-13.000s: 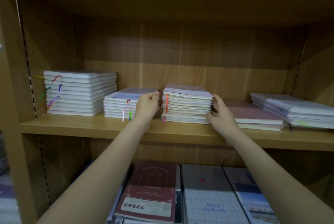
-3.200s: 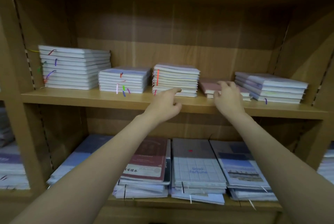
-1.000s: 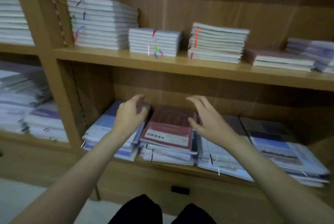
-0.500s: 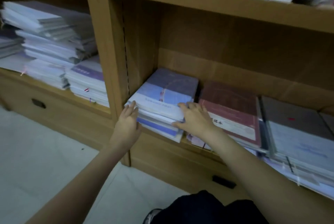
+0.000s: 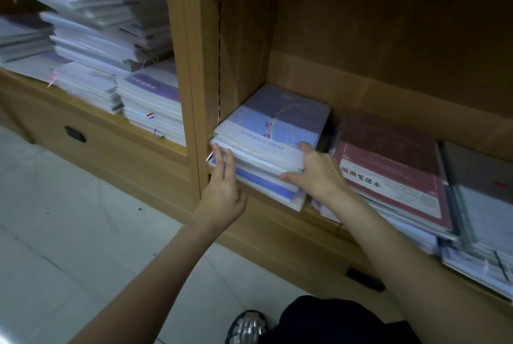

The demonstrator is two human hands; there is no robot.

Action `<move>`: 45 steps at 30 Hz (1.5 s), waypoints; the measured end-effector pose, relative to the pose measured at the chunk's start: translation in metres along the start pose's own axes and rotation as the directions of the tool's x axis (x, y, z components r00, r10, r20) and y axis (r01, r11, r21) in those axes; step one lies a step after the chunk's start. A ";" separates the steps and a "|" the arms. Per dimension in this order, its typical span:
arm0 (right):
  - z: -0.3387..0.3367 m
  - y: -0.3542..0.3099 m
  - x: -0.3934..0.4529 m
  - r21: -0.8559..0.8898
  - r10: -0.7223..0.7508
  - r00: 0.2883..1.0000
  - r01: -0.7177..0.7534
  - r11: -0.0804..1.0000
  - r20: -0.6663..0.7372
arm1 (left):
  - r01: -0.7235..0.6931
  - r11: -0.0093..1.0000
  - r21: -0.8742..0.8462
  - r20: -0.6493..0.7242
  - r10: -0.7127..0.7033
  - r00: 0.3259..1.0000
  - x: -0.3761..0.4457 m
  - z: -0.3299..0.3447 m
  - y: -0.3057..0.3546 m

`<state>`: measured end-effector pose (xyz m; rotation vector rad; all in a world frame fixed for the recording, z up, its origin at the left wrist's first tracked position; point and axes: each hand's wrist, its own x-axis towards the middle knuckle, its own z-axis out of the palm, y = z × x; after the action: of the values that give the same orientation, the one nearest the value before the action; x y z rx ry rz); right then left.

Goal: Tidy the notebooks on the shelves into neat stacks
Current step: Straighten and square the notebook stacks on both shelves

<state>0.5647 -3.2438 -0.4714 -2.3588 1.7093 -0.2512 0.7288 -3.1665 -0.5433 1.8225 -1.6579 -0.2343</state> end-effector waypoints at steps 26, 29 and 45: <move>0.015 0.008 -0.002 -0.350 -0.074 0.992 0.033 0.936 -0.106 | 0.082 0.978 0.191 0.192 -0.119 0.974 0.010 0.011 -0.013; 0.019 0.010 -0.002 -0.367 -0.101 0.982 0.036 0.929 -0.160 | 0.095 0.978 0.186 0.164 -0.126 0.978 0.020 0.015 -0.010; 0.028 0.003 -0.018 -0.546 -0.137 0.988 0.078 0.834 -0.068 | 0.154 0.988 -0.008 0.194 -0.150 0.970 -0.015 0.032 -0.008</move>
<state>0.5638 -3.2260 -0.4997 -2.8918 1.8923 0.1208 0.7159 -3.1636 -0.5767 1.9632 -1.6360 -0.5095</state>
